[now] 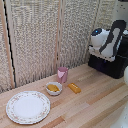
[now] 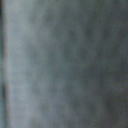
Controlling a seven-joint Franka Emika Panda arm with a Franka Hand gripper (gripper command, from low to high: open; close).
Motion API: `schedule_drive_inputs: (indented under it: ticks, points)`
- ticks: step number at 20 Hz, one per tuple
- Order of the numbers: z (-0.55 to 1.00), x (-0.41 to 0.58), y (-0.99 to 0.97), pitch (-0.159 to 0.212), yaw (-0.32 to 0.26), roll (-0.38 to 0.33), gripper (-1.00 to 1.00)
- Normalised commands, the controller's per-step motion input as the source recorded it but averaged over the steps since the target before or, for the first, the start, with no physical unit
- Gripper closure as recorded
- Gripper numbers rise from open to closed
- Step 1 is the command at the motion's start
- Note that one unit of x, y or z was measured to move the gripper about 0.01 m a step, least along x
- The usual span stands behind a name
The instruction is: Please go towards the air fryer and gently seize its handle using your gripper. Slowly reveal the interior of the air fryer by pulling the handle outward. Head to the bowl filled with hot dogs and firmly but gently grasp it. Carefully place it inside the now-open air fryer.
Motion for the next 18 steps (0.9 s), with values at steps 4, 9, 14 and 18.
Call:
schedule_drive_inputs:
  ticks: [4, 9, 14, 18]
  points:
    - [0.51, 0.080, 0.85, 0.134, 0.030, 0.006, 1.00]
    - [0.66, 0.000, 0.71, 0.024, -0.013, 0.121, 1.00]
    - [0.61, 0.037, 0.72, 0.040, -0.017, 0.140, 1.00]
    - [0.67, 0.026, 0.78, 0.023, -0.003, 0.110, 1.00]
